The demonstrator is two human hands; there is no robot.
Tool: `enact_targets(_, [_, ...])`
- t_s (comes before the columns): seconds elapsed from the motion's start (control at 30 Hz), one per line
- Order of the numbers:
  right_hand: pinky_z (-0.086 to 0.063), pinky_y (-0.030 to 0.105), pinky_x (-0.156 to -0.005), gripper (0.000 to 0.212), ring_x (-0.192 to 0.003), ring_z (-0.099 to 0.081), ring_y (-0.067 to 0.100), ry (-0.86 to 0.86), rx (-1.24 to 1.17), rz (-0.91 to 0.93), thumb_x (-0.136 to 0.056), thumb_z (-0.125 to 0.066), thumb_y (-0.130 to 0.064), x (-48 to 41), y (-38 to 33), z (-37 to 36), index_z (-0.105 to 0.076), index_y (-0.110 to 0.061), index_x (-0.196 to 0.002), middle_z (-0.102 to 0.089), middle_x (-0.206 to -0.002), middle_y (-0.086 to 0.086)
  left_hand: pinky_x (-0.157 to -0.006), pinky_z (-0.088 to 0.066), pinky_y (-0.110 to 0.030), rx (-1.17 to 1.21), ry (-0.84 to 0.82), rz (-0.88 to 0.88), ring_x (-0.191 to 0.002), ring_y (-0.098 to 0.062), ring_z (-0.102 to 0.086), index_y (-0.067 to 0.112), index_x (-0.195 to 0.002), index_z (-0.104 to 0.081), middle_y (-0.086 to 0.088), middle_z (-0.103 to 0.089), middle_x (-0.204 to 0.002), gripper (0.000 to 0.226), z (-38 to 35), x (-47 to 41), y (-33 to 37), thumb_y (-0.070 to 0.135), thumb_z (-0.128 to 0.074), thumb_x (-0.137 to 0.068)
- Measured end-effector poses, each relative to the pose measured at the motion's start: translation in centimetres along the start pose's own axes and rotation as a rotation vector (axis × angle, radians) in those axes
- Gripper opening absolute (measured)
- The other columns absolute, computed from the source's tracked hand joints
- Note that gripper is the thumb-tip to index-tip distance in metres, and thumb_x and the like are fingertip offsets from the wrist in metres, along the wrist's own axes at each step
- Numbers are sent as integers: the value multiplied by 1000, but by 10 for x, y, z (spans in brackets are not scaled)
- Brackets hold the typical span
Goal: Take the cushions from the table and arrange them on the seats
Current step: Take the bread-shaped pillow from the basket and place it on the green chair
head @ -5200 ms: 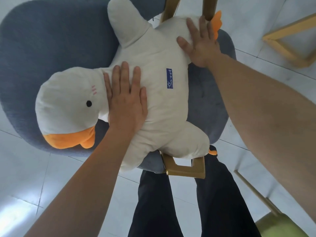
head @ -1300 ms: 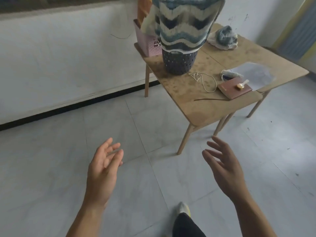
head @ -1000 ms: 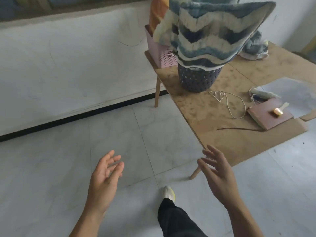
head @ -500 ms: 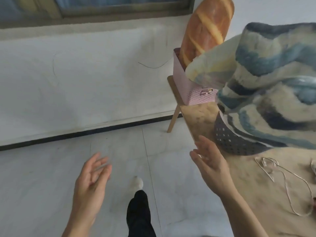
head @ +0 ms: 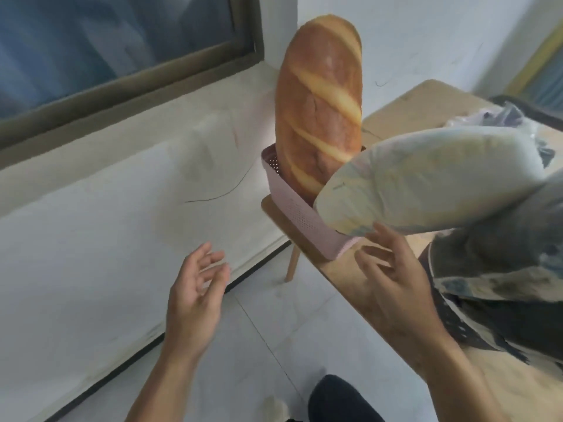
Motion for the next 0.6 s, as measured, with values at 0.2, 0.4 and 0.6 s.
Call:
enact_targets(0.2, [-56,34,-95,45,-115,-64,3,272,15,26,-94,-71,-27,-62,3,-4,-58,-28,-136,-67,-124,-17,-103,-54,-42,-76,-156,-54,-110,-1,-67,29,-139,-54,12,-68,-124,44,-59,-112,16,17,-67,-99])
enact_targets(0.4, [-57,29,-95,54,-120,-62,2,361,-37,140,-91,-72,-25,-135,-33,-29,-51,-26,-141,-64,-133,-9,-94,-52,-24,-197,-366,-123,-108,8,-64,29,-142,-47,18,-61,-127,49,-109,-195,59,17,-66,-98])
enact_targets(0.6, [-44,42,-115,64,-140,-46,17,404,292,180,-94,-62,-43,-189,-31,-46,-45,-18,-150,-49,-149,2,-115,-43,-40,-161,-421,-117,-133,-12,-54,20,-157,-32,-1,-49,-150,92,-157,-296,80,47,-75,-80])
Point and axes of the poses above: each hand's wrist, its own x-axis away from the middle knuckle, its own z-axis out of the back of the hand, y = z × x, the point moved 7 cm from there along -x, towards the middle knuckle
